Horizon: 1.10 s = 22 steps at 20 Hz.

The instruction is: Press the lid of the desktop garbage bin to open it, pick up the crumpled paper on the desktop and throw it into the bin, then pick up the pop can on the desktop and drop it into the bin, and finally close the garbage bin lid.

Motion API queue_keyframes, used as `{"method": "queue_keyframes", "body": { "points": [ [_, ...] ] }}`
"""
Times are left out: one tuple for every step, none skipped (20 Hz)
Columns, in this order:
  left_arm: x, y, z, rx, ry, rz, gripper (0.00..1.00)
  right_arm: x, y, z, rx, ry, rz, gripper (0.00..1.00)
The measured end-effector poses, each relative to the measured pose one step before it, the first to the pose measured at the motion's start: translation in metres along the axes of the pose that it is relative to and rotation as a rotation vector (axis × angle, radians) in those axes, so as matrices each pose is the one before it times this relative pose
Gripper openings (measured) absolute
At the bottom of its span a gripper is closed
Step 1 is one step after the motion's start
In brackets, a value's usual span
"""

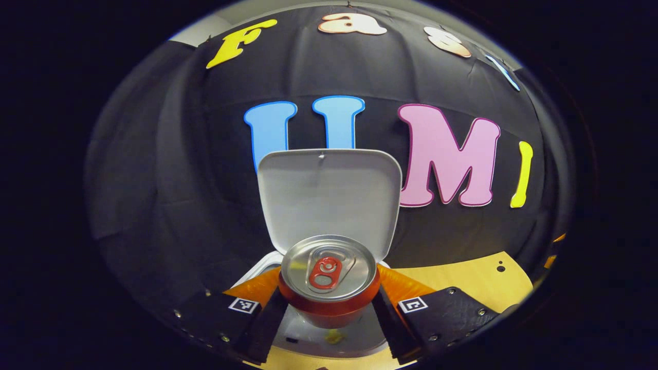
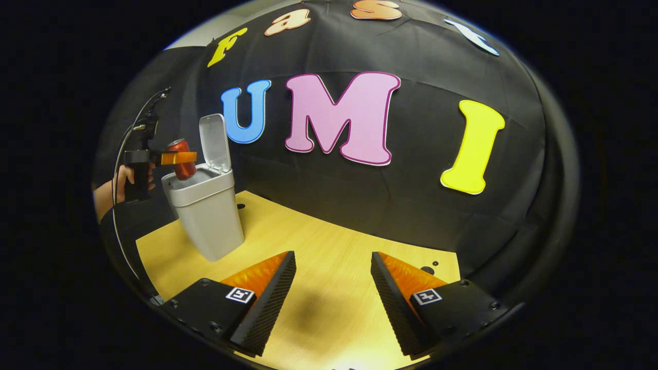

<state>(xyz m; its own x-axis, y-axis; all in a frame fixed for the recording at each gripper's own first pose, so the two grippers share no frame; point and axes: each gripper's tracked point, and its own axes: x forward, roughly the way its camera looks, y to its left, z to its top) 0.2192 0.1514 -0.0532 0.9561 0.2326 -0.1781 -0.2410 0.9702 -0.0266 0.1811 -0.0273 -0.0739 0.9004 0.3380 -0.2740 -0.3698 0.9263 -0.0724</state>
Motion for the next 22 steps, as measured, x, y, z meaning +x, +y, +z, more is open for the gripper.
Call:
{"method": "queue_keyframes", "body": {
  "points": [
    [0.00193,0.00257,-0.00428,-0.00896,0.00503,-0.00275,0.83,-0.0017,-0.00107,-0.00262,0.00285,0.00056,0.00049,0.95],
    [0.00102,0.00495,-0.00333,-0.00388,0.00676,0.012,0.84,-0.00049,0.00033,-0.00021,0.00189,0.00126,0.00036,0.95],
    [0.00191,0.00356,-0.00227,-0.00096,-0.00052,0.00931,0.84,-0.00221,0.00223,-0.0007,0.00035,-0.00078,0.00153,0.95],
    [0.00056,-0.0003,-0.00226,-0.0061,0.00709,-0.00536,0.84,-0.00018,0.00094,-0.00024,-0.0015,-0.00057,0.00179,0.95],
    [-0.00021,-0.00132,0.00008,-0.01958,-0.00856,-0.00729,0.84,0.0002,0.00195,-0.00075,-0.00347,0.00139,0.00172,0.95],
    [0.0001,-0.00338,0.00339,-0.02607,-0.02163,-0.01909,0.84,0.00054,0.001,0.00045,-0.00354,-0.00014,0.0019,0.95],
    [-0.00034,0.00084,-0.00264,-0.01466,0.00051,-0.0022,0.84,-0.00068,0.00264,-0.00015,-0.0028,0.00039,0.00183,0.95],
    [-0.00096,0.00291,-0.00216,0.00548,0.00669,0.00775,0.84,-0.00027,0.00066,-0.00103,-0.0016,0.00045,0.00058,0.95],
    [0.00022,0.00242,-0.0012,0.01386,0.00027,0.00881,0.84,-0.00055,0.0014,-0.00009,-0.00068,0.00124,0.00047,0.95],
    [-0.00082,-0.00097,0.00239,0.00864,-0.00399,-0.00482,0.84,0.00013,0.00117,0.00028,0.00016,0.00232,0.00085,0.95],
    [-0.00185,-0.00016,0.00146,0.00351,-0.00312,0.00056,0.84,0.00017,0.00022,-0.00185,-0.00031,0.00227,-0.00205,0.95],
    [-0.00137,0.00088,0.00426,0.00045,-0.01026,0.00491,0.84,-0.00082,-0.0009,0.00038,0.00002,-0.00051,-0.00171,0.95],
    [0.00014,0.00202,0.00064,0.00989,-0.00521,0.00971,0.84,-0.00073,0.00004,0.00066,0.00216,-0.00205,0.00014,0.95],
    [-0.00094,0.00331,-0.0006,0.01741,0.0058,0.01739,0.84,0.00038,0.00142,0.00086,0.00228,-0.00169,-0.00002,0.95],
    [0.00018,0.00177,-0.00117,0.01069,0.00761,0.01344,0.84,-0.00138,-0.00033,0.00003,0.00058,-0.00162,-0.00147,0.95],
    [-0.0011,-0.00142,-0.00225,0.00383,0.01479,-0.00463,0.84,-0.00027,0.00042,0.00036,-0.00026,-0.00112,0.00004,0.95],
    [-0.0021,-0.00158,-0.00082,0.00147,0.00335,-0.0056,0.84,0.00081,0.00125,-0.00007,-0.00062,-0.00267,0.0009,0.95],
    [-0.0007,0.00157,0.00043,0.00776,-0.00197,0.00345,0.84,-0.00009,0.00051,0.00083,-0.00112,-0.00164,0.00028,0.95],
    [-0.00023,0.00118,0.00097,0.02205,-0.00191,0.00048,0.84,-0.00082,0.0004,-0.00115,0.00002,-0.00026,0.00038,0.95],
    [-0.00063,-0.00069,-0.00162,0.02736,0.01098,-0.00982,0.84,0.00026,0.00073,0.0,0.00035,-0.00116,0.00146,0.95],
    [-0.00089,-0.00408,-0.00233,0.01805,0.02013,-0.02093,0.84,-0.00003,0.00026,-0.00049,-0.00076,-0.00033,0.00261,0.95],
    [-0.00101,-0.00395,-0.0021,0.00067,0.01431,-0.0208,0.84,0.00121,0.00041,-0.00121,-0.0022,0.00127,0.00115,0.95]
  ]
}}
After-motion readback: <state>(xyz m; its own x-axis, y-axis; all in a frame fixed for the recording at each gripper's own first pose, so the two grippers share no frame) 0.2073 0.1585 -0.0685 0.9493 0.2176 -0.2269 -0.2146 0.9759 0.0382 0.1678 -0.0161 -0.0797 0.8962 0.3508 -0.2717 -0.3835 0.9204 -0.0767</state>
